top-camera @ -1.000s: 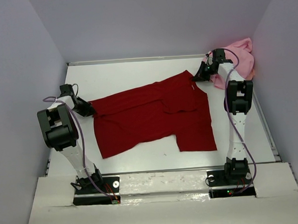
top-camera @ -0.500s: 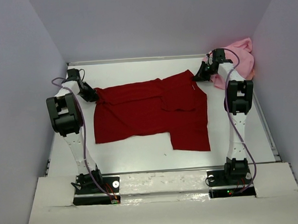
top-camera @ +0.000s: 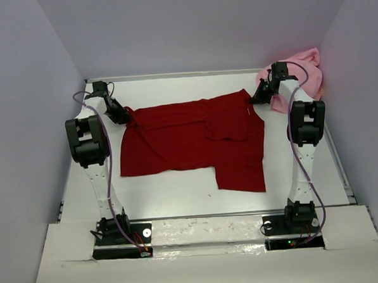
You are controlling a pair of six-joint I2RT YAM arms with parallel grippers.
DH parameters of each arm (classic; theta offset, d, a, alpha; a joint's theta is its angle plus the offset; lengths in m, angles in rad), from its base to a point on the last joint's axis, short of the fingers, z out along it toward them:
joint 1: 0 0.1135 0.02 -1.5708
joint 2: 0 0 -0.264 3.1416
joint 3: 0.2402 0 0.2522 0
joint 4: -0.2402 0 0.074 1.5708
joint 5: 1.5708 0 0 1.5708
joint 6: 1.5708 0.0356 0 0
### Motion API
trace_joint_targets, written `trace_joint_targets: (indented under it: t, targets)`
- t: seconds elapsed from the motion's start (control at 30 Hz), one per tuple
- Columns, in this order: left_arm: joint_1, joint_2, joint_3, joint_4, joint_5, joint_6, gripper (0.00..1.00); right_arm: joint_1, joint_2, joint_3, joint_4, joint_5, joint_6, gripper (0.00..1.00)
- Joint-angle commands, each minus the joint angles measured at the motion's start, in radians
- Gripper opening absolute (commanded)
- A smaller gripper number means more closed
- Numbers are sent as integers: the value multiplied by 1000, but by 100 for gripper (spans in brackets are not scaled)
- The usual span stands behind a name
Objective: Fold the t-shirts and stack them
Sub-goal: Fold the flattened tshirt in 1/3 of the way
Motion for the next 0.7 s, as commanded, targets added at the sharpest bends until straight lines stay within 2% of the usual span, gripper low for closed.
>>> trace_joint_targets:
  t: [0.0, 0.67]
  targets:
    - [2, 37, 21, -70, -48, 41, 22, -17, -49, -19, 13, 99, -7, 0]
    - [20, 50, 47, -111, -63, 64, 22, -45, -40, 45, 9, 156, -16, 0]
